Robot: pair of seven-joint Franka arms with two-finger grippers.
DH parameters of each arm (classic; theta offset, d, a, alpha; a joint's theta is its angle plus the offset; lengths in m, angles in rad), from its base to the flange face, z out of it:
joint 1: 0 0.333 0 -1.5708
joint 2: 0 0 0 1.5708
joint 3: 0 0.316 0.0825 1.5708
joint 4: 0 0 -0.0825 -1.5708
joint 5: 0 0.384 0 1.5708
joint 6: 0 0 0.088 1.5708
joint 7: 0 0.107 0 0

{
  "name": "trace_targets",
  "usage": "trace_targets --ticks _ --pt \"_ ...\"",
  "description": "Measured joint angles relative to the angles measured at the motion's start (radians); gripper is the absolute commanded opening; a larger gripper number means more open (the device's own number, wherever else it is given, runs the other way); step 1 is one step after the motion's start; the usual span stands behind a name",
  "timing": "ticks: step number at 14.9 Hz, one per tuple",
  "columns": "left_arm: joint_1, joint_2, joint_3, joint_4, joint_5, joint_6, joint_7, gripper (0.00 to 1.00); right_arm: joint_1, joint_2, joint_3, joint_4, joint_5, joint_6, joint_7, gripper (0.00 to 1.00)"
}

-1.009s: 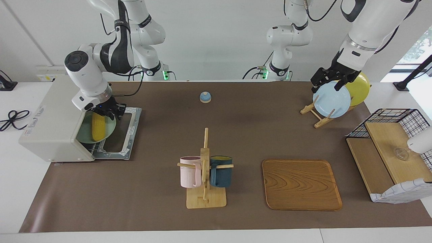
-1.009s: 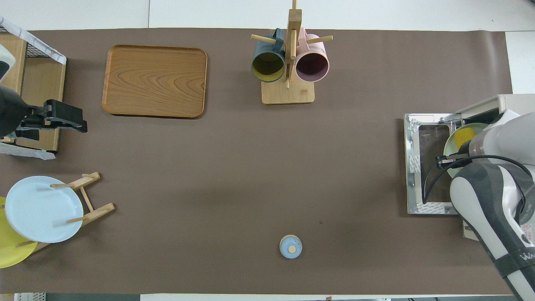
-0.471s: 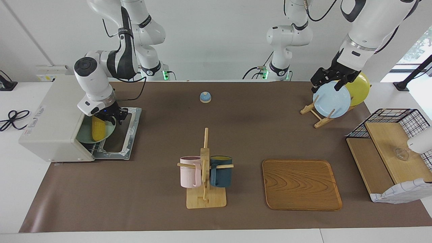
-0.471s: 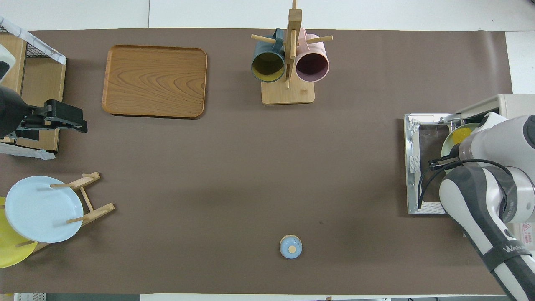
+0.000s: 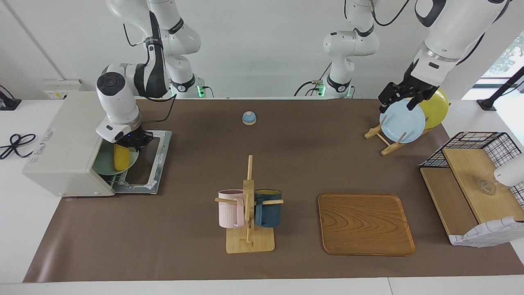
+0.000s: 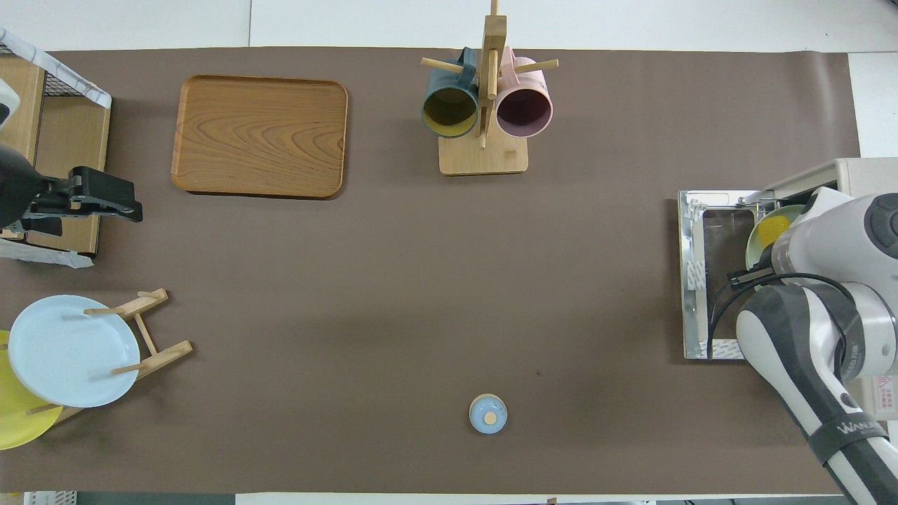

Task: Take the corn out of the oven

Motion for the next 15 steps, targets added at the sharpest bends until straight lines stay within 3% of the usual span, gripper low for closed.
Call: trace_targets --ticks 5,10,13,15 --pt "0.000 0.000 -0.005 0.000 0.000 0.000 0.000 1.00 0.154 0.014 0.008 0.082 -0.004 -0.115 0.026 0.00" --pt "0.000 0.000 -0.008 0.000 0.000 0.000 0.000 1.00 0.419 0.062 0.017 0.185 -0.004 -0.249 0.290 0.00" --pt "0.000 0.000 -0.008 0.000 0.000 0.000 0.000 1.00 0.570 0.161 0.019 0.305 -0.004 -0.338 0.475 0.00" --pt "0.000 0.000 -0.007 0.000 0.000 0.000 0.000 1.00 0.673 0.296 0.020 0.457 0.000 -0.392 0.638 0.00"
